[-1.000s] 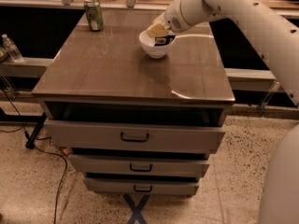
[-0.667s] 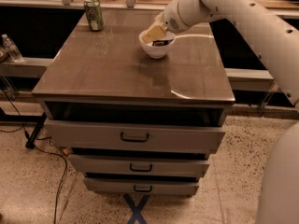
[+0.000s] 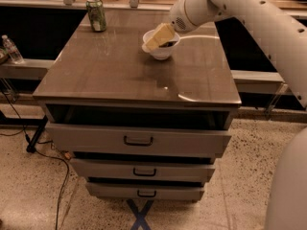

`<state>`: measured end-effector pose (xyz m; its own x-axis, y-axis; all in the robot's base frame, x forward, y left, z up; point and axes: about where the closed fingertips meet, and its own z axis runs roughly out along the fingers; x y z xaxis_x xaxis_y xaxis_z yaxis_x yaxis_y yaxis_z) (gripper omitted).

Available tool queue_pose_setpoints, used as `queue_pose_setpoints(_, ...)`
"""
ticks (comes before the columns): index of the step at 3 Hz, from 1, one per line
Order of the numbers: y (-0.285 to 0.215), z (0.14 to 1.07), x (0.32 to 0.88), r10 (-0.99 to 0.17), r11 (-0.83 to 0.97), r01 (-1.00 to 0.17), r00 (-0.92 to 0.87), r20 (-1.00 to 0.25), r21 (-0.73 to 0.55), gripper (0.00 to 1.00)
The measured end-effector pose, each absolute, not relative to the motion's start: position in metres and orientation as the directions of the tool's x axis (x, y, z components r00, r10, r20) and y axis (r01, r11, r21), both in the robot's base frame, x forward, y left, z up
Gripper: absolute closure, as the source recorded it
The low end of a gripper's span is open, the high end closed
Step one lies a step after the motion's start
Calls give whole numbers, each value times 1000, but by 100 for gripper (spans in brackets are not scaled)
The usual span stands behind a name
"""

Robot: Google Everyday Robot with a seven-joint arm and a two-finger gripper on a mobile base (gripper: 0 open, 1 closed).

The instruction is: Pick rxbar chocolate from white bowl and place on counter

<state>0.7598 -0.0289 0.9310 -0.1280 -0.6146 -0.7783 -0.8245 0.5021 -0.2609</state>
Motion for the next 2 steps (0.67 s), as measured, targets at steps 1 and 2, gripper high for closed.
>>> queue_pose_setpoints(1, -52, 926, 744, -640, 491, -834, -150, -754, -251, 0)
queue_pose_setpoints(2, -74, 921, 728, -652, 485, -841, -167, -740, -238, 0)
